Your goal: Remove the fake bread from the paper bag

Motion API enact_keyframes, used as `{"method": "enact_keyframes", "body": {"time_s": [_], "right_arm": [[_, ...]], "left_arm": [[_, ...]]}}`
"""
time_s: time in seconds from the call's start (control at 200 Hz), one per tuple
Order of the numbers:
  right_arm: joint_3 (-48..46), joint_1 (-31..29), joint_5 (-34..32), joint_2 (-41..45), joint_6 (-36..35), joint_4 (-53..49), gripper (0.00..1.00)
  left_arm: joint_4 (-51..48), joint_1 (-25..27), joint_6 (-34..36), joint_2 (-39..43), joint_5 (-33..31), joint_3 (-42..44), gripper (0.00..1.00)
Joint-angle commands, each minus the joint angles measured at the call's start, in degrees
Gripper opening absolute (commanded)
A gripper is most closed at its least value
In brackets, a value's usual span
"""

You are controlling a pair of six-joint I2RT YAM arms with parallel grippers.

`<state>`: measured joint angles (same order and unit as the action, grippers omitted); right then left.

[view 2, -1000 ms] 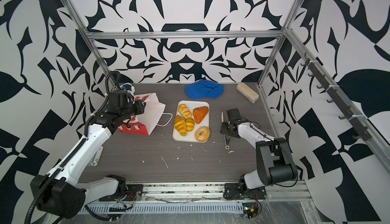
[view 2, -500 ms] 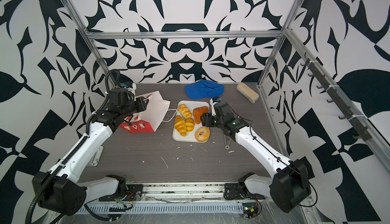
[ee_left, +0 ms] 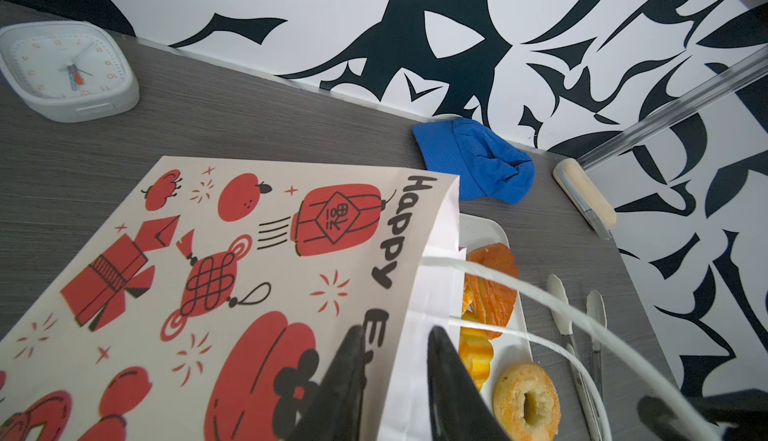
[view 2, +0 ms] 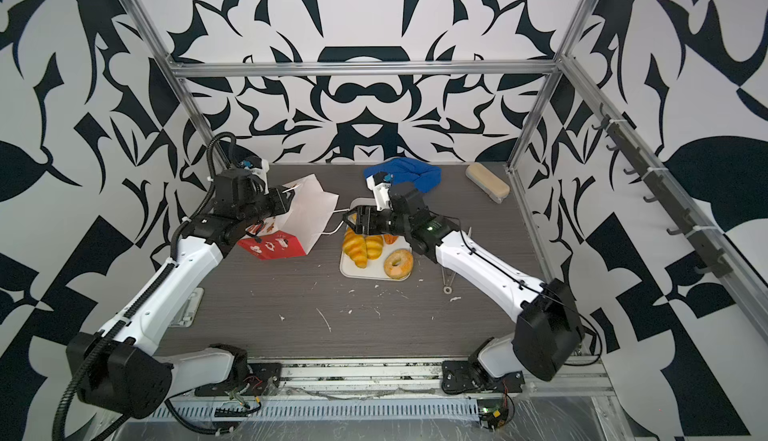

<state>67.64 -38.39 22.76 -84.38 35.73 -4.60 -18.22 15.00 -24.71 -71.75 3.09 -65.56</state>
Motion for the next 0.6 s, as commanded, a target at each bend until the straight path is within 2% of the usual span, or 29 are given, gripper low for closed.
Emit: {"method": "enact_keyframes", "body": {"time_s": [0.0,0.16,0.235,0.275,0.305,0.365,0.425,0.595], "right_arm": [[4.20,-1.74,2.14,-1.66,1.27,3.75,0.73],[5.29,-2.53,2.07,-4.31,1.54,4.11,0.72],[5.42,-2.65,1.93,-5.23,1.92,4.69,0.67],[5.32,-2.65,2.06,-5.56,2.42,5.41,0.61],[5.47,-2.64,2.15,-5.76,2.63,5.71,0.53],[6.02,-2.74,2.17,-6.05,2.64,5.67,0.22],[6.96,-2.74,1.93,-6.34,2.29,4.94,0.00],[11.37,-2.74,1.70,-7.44,0.02,2.39,0.00]], "left_arm": [[1.01,-0.25,-0.79,0.63,0.52,-1.29,0.30],[0.99,-0.30,-0.60,0.97,0.66,-1.24,0.31],[1.21,-0.26,-0.60,0.94,0.97,-1.20,0.31],[1.38,-0.25,-0.69,0.91,1.18,-1.15,0.31],[1.52,-0.24,-0.70,0.91,1.32,-1.04,0.31],[1.52,-0.30,-0.72,0.91,1.54,-1.08,0.32],[1.52,-0.24,-0.69,1.07,1.82,-1.06,0.33],[1.69,-0.29,-0.47,1.52,2.02,-1.32,0.37]]}}
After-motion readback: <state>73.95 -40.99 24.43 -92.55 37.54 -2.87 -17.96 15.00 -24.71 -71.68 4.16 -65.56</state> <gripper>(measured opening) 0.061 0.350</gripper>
